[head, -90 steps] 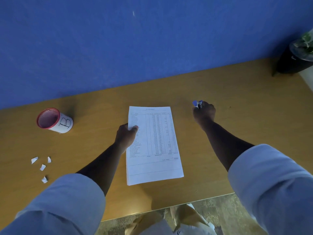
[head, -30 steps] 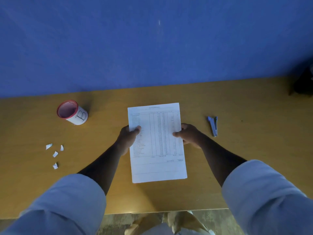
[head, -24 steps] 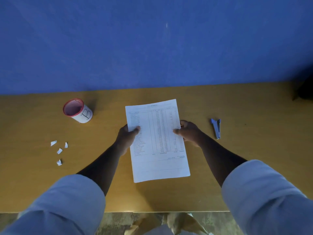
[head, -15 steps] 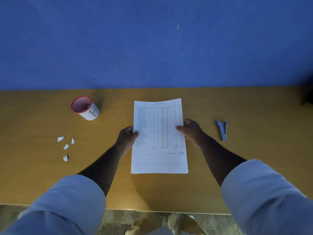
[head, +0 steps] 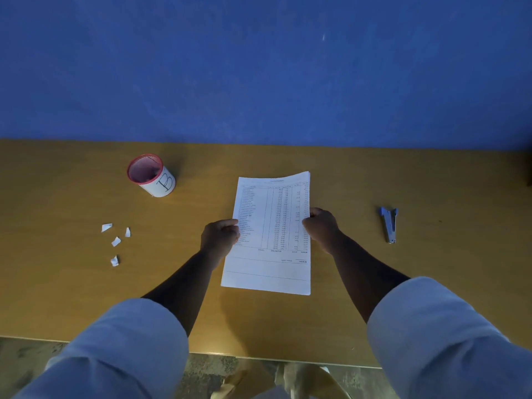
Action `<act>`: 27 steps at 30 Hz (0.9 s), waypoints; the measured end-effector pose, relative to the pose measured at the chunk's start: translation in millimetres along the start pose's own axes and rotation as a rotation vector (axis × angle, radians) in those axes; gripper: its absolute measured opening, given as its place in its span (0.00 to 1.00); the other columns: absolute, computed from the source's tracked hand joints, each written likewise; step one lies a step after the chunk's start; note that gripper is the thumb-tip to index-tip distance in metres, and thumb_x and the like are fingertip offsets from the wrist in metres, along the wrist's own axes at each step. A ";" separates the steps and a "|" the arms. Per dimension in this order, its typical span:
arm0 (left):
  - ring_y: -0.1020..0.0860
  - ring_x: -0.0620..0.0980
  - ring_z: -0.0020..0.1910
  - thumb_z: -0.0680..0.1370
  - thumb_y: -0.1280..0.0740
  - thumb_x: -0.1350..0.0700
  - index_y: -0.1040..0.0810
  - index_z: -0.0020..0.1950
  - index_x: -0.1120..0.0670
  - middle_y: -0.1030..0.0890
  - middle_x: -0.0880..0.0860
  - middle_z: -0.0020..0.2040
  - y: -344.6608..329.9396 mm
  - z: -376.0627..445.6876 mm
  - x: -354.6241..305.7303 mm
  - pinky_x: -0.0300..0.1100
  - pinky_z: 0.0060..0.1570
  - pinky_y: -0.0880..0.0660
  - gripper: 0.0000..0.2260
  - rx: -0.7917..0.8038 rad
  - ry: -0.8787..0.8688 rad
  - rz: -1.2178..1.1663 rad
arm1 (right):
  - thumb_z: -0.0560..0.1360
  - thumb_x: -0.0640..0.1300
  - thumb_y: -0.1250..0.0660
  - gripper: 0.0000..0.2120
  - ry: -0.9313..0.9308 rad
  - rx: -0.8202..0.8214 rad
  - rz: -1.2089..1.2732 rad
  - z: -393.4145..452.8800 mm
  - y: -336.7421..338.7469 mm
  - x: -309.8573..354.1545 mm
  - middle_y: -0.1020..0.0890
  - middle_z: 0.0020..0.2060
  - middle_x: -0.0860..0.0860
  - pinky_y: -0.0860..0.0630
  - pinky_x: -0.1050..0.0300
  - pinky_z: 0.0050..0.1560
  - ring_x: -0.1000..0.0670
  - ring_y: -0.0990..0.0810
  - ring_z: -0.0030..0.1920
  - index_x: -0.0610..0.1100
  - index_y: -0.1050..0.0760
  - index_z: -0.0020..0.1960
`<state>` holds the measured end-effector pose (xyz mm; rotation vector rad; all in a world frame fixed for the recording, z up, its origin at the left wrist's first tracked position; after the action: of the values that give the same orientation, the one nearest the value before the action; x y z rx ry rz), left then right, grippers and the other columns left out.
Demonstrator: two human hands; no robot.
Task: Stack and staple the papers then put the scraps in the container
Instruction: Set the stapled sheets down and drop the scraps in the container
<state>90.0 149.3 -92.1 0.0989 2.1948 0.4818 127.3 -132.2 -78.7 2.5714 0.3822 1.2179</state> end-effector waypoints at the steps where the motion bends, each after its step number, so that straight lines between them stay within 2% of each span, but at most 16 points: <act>1: 0.18 0.49 0.44 0.77 0.33 0.59 0.19 0.64 0.52 0.15 0.53 0.55 0.7 -1.0 0.2 0.39 0.40 0.21 0.16 -0.008 -0.008 0.045 | 0.74 0.34 0.44 0.20 -0.003 -0.017 -0.001 0.3 -0.3 -1.0 0.17 0.55 0.48 0.19 0.55 0.46 0.48 0.19 0.47 0.44 0.21 0.60; 3: 0.20 0.46 0.45 0.77 0.35 0.59 0.19 0.65 0.51 0.17 0.52 0.61 3.0 -2.7 0.1 0.36 0.36 0.26 0.17 -0.032 -0.031 0.140 | 0.74 0.34 0.43 0.19 -0.010 -0.050 -0.007 2.1 1.0 -4.1 0.17 0.55 0.48 0.19 0.55 0.46 0.48 0.19 0.46 0.44 0.21 0.59; 5: 0.20 0.45 0.49 0.77 0.34 0.60 0.20 0.66 0.51 0.19 0.51 0.64 5.5 -3.3 2.2 0.34 0.36 0.27 0.17 -0.056 -0.035 0.183 | 0.74 0.34 0.43 0.18 -0.013 -0.087 -0.014 3.3 3.8 -5.6 0.17 0.54 0.47 0.19 0.56 0.42 0.48 0.19 0.46 0.44 0.21 0.59; 8: 0.20 0.48 0.54 0.77 0.32 0.60 0.22 0.67 0.53 0.19 0.50 0.65 7.5 -3.7 6.4 0.34 0.37 0.26 0.17 -0.086 -0.017 0.177 | 0.74 0.34 0.41 0.17 -0.009 -0.161 -0.027 4.5 11.3 -6.4 0.17 0.53 0.48 0.22 0.59 0.36 0.48 0.18 0.45 0.44 0.21 0.58; 10: 0.19 0.49 0.54 0.77 0.32 0.60 0.22 0.66 0.53 0.19 0.50 0.63 8.1 -3.1 7.3 0.35 0.37 0.25 0.17 -0.102 -0.010 0.169 | 0.74 0.33 0.42 0.17 -0.006 -0.188 -0.021 4.2 14.0 -6.5 0.17 0.53 0.49 0.25 0.62 0.32 0.49 0.19 0.44 0.44 0.21 0.57; 15: 0.19 0.51 0.57 0.77 0.30 0.60 0.23 0.66 0.54 0.19 0.51 0.64 5.8 -0.7 9.2 0.41 0.45 0.20 0.17 -0.111 -0.001 0.173 | 0.71 0.32 0.41 0.17 0.004 -0.235 -0.096 4.9 15.1 -7.4 0.17 0.54 0.48 0.20 0.58 0.40 0.47 0.18 0.48 0.42 0.22 0.56; 21: 0.19 0.52 0.59 0.77 0.30 0.61 0.23 0.67 0.55 0.19 0.52 0.64 3.9 0.9 10.6 0.41 0.46 0.21 0.18 -0.105 -0.007 0.158 | 0.72 0.34 0.40 0.19 0.028 -0.206 -0.213 8.4 13.1 -4.1 0.19 0.57 0.47 0.24 0.60 0.41 0.46 0.19 0.53 0.42 0.24 0.61; 27: 0.20 0.51 0.60 0.77 0.29 0.61 0.24 0.68 0.54 0.19 0.52 0.65 3.6 0.9 13.3 0.41 0.49 0.21 0.19 -0.104 0.007 0.152 | 0.71 0.35 0.39 0.20 0.039 -0.192 -0.263 12.2 13.3 -4.4 0.19 0.58 0.48 0.19 0.55 0.46 0.46 0.19 0.54 0.43 0.25 0.62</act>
<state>82.0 156.1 -101.2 0.2094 2.1738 0.6815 135.8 -147.7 -84.6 2.2559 0.5621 1.1506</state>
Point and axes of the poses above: each hand's wrist, its own z-axis towards the middle knuckle, its own y-axis out of the back of the hand, x = y × z, the point moved 10 cm from there along z, towards the middle knuckle
